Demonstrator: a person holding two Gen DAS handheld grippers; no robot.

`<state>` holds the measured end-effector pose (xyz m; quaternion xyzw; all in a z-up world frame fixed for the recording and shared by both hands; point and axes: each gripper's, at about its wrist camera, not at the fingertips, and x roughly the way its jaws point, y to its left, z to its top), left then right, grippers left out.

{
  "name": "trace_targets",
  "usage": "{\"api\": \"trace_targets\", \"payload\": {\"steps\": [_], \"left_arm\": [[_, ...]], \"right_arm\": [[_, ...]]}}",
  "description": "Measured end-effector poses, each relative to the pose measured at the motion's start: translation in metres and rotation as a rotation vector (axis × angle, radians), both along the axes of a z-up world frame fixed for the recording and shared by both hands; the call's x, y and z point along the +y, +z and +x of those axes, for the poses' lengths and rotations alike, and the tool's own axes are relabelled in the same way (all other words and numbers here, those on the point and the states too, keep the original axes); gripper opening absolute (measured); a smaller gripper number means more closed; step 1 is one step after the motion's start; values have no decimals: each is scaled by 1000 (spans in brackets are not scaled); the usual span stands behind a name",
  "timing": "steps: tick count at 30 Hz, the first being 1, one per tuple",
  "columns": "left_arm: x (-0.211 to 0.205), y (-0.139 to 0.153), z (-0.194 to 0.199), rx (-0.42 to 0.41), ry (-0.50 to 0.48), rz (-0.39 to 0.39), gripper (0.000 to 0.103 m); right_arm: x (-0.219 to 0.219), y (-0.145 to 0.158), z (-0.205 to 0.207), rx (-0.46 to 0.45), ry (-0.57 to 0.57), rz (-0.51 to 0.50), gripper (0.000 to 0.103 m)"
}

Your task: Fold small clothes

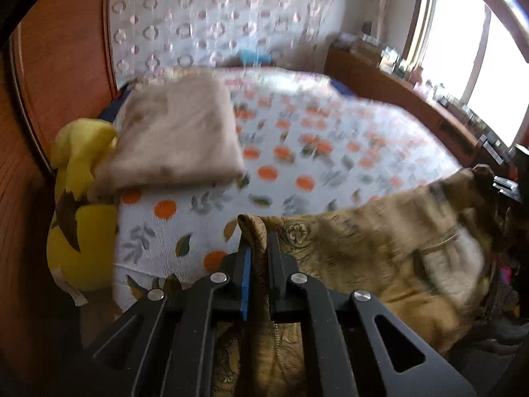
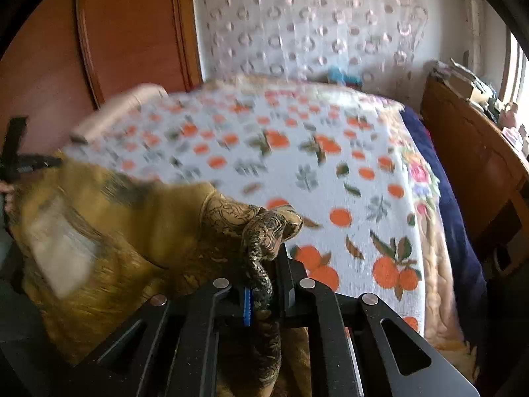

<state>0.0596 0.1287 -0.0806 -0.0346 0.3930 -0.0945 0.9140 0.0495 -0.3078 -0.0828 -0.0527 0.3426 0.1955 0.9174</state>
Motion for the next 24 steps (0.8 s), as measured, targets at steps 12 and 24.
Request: {"api": "trace_targets", "payload": {"steps": [12,24], "left_arm": [[-29,182,-95,-502,-15,-94,8],[-7,322,-100,-782,71,22,8]], "right_arm": [[-17,155,-88,-333,114,172,10],[-17,305,-122,-660,81,62,10]]}}
